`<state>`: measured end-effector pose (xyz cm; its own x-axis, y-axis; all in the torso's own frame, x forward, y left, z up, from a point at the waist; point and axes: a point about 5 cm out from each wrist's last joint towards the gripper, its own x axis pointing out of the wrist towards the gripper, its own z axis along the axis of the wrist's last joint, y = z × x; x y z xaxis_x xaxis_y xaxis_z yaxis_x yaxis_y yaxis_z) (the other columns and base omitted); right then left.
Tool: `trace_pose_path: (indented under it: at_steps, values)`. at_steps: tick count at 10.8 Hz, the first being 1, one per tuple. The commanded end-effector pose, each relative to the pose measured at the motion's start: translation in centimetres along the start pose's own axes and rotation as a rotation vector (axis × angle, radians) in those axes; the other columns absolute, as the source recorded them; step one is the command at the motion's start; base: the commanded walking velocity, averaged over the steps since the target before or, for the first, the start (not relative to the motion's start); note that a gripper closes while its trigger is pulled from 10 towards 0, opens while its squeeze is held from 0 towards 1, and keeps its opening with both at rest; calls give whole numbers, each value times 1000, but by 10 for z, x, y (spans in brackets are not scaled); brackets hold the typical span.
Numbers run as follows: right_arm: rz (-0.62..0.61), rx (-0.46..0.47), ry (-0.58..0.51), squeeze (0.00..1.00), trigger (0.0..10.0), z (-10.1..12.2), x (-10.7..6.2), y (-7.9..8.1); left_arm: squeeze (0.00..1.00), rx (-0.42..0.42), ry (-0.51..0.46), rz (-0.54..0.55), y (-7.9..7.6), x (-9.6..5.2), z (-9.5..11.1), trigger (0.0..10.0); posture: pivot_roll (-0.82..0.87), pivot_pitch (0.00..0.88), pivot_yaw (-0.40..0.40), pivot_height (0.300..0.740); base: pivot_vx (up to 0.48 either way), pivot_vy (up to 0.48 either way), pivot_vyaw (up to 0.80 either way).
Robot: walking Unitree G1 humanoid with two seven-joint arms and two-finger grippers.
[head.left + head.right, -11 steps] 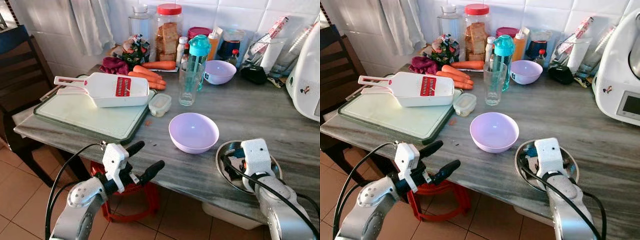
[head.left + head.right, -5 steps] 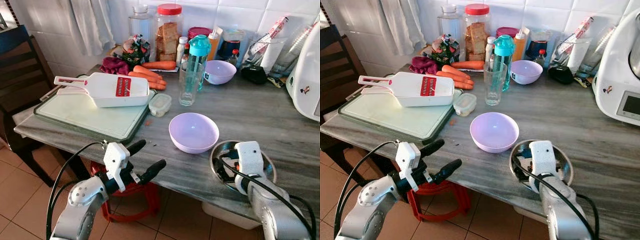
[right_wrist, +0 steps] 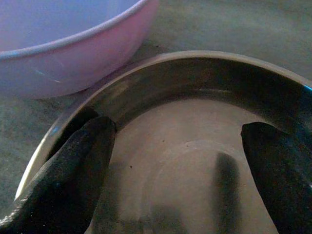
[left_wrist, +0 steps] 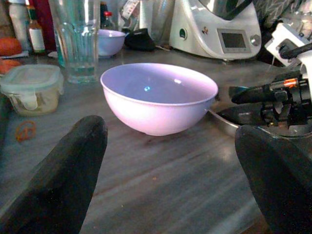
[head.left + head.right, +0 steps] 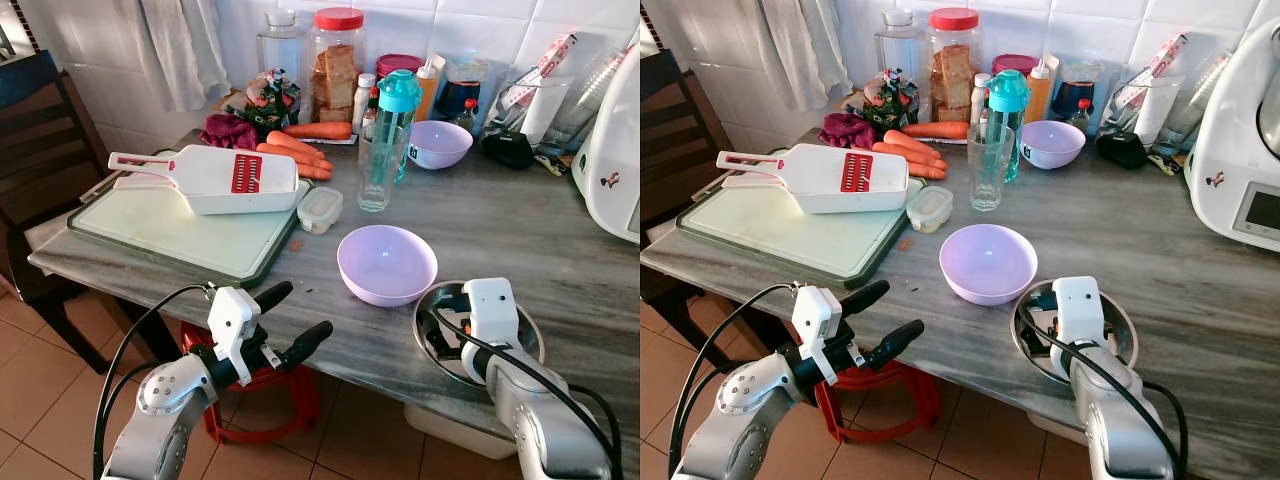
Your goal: Setting the table
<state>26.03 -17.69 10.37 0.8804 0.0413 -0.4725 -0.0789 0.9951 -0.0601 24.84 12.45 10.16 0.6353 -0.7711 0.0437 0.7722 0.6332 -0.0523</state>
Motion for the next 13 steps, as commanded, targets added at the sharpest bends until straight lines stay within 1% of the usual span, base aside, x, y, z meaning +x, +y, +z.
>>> trace_pose_path:
  at_steps: [1,4,6,7,8,10,12,13]
  values:
    - [8,7,-15,537,10000,4,1,1,0,12,4,-9,-1,0,1,10000,-3,0,-20,740,0,0,0]
    - [1,14,-30,533,10000,5,5,1,0,11,4,0,-1,-2,0,10000,0,0,-23,740,0,0,0]
    - [-31,27,-75,541,10000,13,0,-4,0,12,7,4,0,-3,-2,10000,-3,0,-19,740,0,0,0]
    - [-37,21,-114,545,10000,19,-3,-6,0,13,8,2,1,-4,-2,10000,-4,0,-18,740,0,0,0]
    - [-34,7,-166,541,10000,31,-10,-5,0,10,9,-2,1,-3,-2,10000,-10,0,-14,740,0,0,0]
    - [-33,-17,-231,541,10000,43,-17,1,0,8,7,-5,2,-2,-2,10000,-12,0,-12,740,0,0,0]
    - [-4,-25,-369,537,10000,58,-23,8,0,13,-1,12,3,-1,-1,10000,-11,0,-11,740,0,0,0]
    - [3,-27,-397,533,10000,59,-25,11,0,14,-23,44,4,-2,1,10000,-10,0,-10,740,0,0,0]
